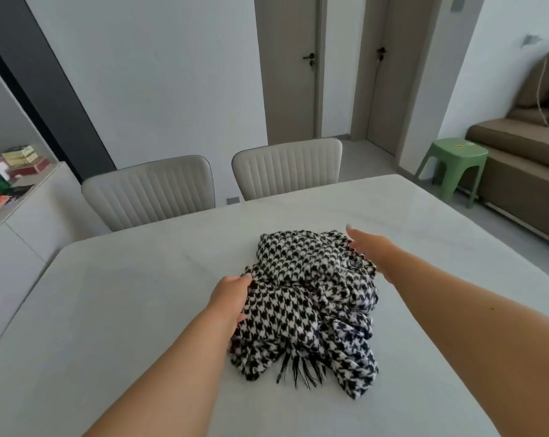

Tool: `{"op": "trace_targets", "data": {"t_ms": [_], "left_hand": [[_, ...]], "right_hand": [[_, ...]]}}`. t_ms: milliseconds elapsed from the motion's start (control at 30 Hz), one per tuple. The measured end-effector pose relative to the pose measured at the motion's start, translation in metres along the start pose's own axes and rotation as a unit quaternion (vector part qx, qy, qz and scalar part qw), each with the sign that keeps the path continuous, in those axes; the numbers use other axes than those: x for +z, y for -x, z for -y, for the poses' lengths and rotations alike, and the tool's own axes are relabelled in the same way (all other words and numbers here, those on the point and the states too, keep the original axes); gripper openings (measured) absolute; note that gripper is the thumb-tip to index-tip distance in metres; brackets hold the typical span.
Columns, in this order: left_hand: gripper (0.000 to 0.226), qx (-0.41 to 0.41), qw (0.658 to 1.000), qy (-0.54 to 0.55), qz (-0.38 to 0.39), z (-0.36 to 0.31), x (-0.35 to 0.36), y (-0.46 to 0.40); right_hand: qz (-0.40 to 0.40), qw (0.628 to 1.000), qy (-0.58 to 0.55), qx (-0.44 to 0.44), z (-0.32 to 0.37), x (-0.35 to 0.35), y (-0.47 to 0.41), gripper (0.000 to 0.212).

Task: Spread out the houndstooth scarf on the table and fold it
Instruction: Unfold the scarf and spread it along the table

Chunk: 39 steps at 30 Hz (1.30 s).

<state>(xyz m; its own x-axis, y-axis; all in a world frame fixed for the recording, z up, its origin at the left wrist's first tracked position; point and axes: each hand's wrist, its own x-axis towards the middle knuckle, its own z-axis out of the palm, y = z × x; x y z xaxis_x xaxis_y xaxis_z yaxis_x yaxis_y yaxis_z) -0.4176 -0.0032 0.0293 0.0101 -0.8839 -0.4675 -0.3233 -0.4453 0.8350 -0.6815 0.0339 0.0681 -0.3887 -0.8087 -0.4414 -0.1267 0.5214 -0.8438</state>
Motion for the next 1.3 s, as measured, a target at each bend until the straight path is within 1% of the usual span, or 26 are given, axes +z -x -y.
{"op": "trace_targets", "data": {"t_ms": [100, 133, 200, 267, 300, 400, 467, 533, 567, 633, 700, 767, 800, 833, 867, 900, 933, 967, 1000, 1033, 1067, 1100, 1133, 1200, 1233, 1300], "left_hand": [[0.022, -0.050, 0.999, -0.014, -0.017, 0.018, 0.010, -0.010], [0.025, -0.068, 0.997, -0.020, -0.019, 0.024, 0.013, -0.013], [0.027, -0.096, 0.995, -0.016, -0.023, 0.035, 0.021, -0.017], [0.034, -0.118, 0.992, 0.032, -0.023, 0.049, 0.031, -0.020], [0.038, -0.133, 0.988, 0.071, -0.014, 0.054, 0.036, -0.019], [0.046, -0.184, 0.970, 0.154, 0.049, 0.067, 0.056, -0.023], [0.044, -0.183, 0.970, 0.149, 0.057, 0.075, 0.062, -0.028], [0.033, -0.149, 0.984, 0.097, 0.022, 0.076, 0.052, -0.033], [0.026, -0.123, 0.988, 0.090, 0.002, 0.076, 0.039, -0.039], [0.019, -0.066, 0.990, 0.118, -0.030, 0.067, 0.004, -0.050], [0.020, -0.012, 0.983, 0.174, -0.061, 0.046, -0.034, -0.055], [0.025, 0.032, 0.965, 0.251, -0.075, 0.016, -0.064, -0.053], [0.027, 0.043, 0.954, 0.286, -0.077, 0.003, -0.073, -0.048], [0.026, 0.044, 0.952, 0.292, -0.079, -0.004, -0.078, -0.043], [0.024, 0.029, 0.964, 0.253, -0.083, -0.005, -0.077, -0.039], [0.026, 0.004, 0.979, 0.184, -0.085, 0.002, -0.071, -0.038], [0.041, -0.041, 0.990, 0.110, -0.081, 0.015, -0.063, -0.036], [0.061, -0.092, 0.992, 0.050, -0.066, 0.033, -0.052, -0.035], [0.078, -0.131, 0.990, 0.028, -0.041, 0.050, -0.038, -0.033], [0.088, -0.155, 0.987, 0.032, -0.013, 0.065, -0.025, -0.033], [0.088, -0.164, 0.985, 0.057, -0.001, 0.075, -0.016, -0.031], [0.078, -0.153, 0.984, 0.095, -0.010, 0.079, -0.012, -0.034], [0.064, -0.130, 0.983, 0.122, -0.034, 0.078, -0.014, -0.037], [0.049, -0.067, 0.979, 0.151, -0.116, 0.066, -0.038, -0.050], [0.043, -0.036, 0.972, 0.173, -0.154, 0.057, -0.056, -0.059], [0.044, 0.021, 0.951, 0.203, -0.231, 0.036, -0.090, -0.065]], "right_hand": [[-0.017, 0.996, 0.091, 0.007, -0.019, 0.000, -0.017, 0.062], [-0.029, 0.991, 0.134, -0.009, -0.023, 0.004, -0.018, 0.061], [-0.012, 0.983, 0.181, -0.021, -0.038, 0.013, -0.024, 0.071], [-0.012, 0.975, 0.218, -0.031, -0.052, 0.027, -0.025, 0.078], [-0.015, 0.969, 0.246, -0.032, -0.060, 0.036, -0.026, 0.074], [-0.030, 0.955, 0.290, -0.052, -0.077, 0.052, -0.029, 0.034], [-0.015, 0.970, 0.233, -0.064, -0.080, 0.052, -0.033, 0.041], [-0.027, 0.989, 0.139, -0.050, -0.075, 0.044, -0.033, 0.040], [-0.062, 0.993, 0.090, -0.047, -0.070, 0.037, -0.033, 0.037], [-0.153, 0.987, -0.020, -0.050, -0.058, 0.016, -0.035, 0.031], [-0.194, 0.976, -0.085, -0.048, -0.046, -0.004, -0.041, 0.029], [-0.159, 0.984, -0.060, -0.046, -0.034, -0.008, -0.041, 0.028], [-0.132, 0.990, -0.014, -0.038, -0.032, 0.000, -0.041, 0.031], [-0.104, 0.993, 0.048, -0.029, -0.033, 0.012, -0.039, 0.040], [-0.071, 0.991, 0.109, -0.020, -0.037, 0.027, -0.037, 0.052], [-0.036, 0.987, 0.155, -0.012, -0.044, 0.044, -0.033, 0.065], [-0.007, 0.982, 0.191, -0.008, -0.053, 0.060, -0.028, 0.076], [0.013, 0.976, 0.219, -0.006, -0.061, 0.074, -0.023, 0.077], [0.020, 0.969, 0.244, -0.011, -0.068, 0.083, -0.020, 0.066], [0.017, 0.966, 0.257, -0.023, -0.070, 0.087, -0.016, 0.049], [0.013, 0.970, 0.242, -0.029, -0.070, 0.088, -0.014, 0.040], [0.008, 0.977, 0.210, -0.040, -0.069, 0.085, -0.013, 0.039], [-0.002, 0.984, 0.170, -0.053, -0.067, 0.078, -0.015, 0.040], [-0.072, 0.989, 0.107, -0.077, -0.062, 0.059, -0.020, 0.044], [-0.118, 0.986, 0.081, -0.085, -0.059, 0.047, -0.024, 0.044], [-0.206, 0.975, 0.028, -0.078, -0.051, 0.027, -0.031, 0.040]]}}
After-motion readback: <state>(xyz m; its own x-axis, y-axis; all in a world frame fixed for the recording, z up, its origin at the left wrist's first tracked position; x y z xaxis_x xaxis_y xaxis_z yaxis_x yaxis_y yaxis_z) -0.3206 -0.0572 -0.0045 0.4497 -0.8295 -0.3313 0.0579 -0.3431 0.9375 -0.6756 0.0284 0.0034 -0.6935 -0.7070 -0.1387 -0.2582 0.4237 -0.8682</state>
